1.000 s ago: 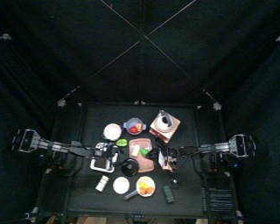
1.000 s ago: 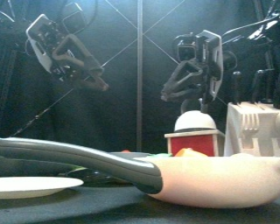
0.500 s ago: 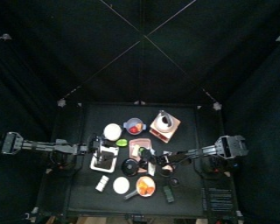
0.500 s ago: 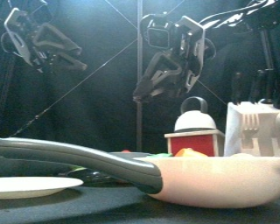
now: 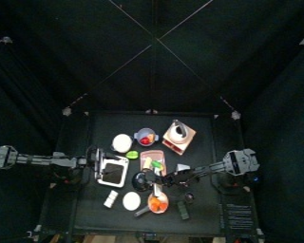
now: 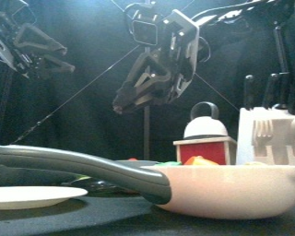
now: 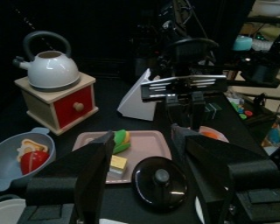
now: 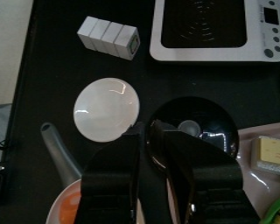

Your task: Grab pot lid with other hand

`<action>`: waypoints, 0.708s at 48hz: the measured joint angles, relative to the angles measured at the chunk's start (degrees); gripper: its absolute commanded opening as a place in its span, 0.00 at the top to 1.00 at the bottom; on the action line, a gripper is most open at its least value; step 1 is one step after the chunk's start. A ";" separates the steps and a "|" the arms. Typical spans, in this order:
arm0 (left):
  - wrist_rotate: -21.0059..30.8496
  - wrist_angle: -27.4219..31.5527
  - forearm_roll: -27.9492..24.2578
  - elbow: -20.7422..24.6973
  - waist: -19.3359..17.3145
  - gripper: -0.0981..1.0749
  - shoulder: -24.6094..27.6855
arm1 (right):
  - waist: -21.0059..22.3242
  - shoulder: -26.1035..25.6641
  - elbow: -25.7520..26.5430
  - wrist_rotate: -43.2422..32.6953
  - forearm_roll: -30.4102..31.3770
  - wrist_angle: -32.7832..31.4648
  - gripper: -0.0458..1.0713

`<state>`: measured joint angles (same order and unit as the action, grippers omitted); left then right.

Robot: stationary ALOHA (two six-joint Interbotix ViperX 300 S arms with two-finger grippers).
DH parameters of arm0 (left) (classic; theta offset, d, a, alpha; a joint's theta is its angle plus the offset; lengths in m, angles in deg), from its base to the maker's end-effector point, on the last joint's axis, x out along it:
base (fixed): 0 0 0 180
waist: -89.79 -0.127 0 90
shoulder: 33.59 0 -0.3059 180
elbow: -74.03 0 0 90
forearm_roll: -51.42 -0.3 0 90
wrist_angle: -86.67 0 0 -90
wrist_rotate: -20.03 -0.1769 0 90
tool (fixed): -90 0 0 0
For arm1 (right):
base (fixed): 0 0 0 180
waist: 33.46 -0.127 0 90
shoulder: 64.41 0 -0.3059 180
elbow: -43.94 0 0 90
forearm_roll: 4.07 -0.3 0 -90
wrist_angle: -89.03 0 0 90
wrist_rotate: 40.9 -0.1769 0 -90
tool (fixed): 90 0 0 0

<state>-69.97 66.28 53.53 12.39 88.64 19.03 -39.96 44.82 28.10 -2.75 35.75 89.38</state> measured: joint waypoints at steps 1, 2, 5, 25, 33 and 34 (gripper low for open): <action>0.00 0.00 0.00 0.09 0.00 0.15 0.09 | 0.00 0.26 0.18 0.09 0.18 -0.18 0.37; 0.00 0.00 0.00 0.00 0.00 0.15 0.00 | 0.00 0.62 0.35 0.00 0.35 -0.35 0.36; 0.00 0.09 0.09 0.00 0.00 0.15 0.09 | 0.09 1.32 0.88 0.09 1.05 -0.88 0.33; 0.00 0.79 0.18 -0.53 0.09 0.15 0.09 | 0.18 6.06 3.87 0.09 4.04 -4.83 0.25; 0.00 1.05 0.18 -0.53 0.09 0.15 0.09 | 0.26 8.00 5.98 0.18 6.06 -8.09 0.25; 0.00 1.05 0.18 -0.62 0.09 0.15 0.09 | 0.35 8.17 6.24 0.18 6.33 -8.35 0.25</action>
<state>-69.97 67.33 53.70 11.78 88.73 19.12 -39.61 52.99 34.34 -2.58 42.08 81.04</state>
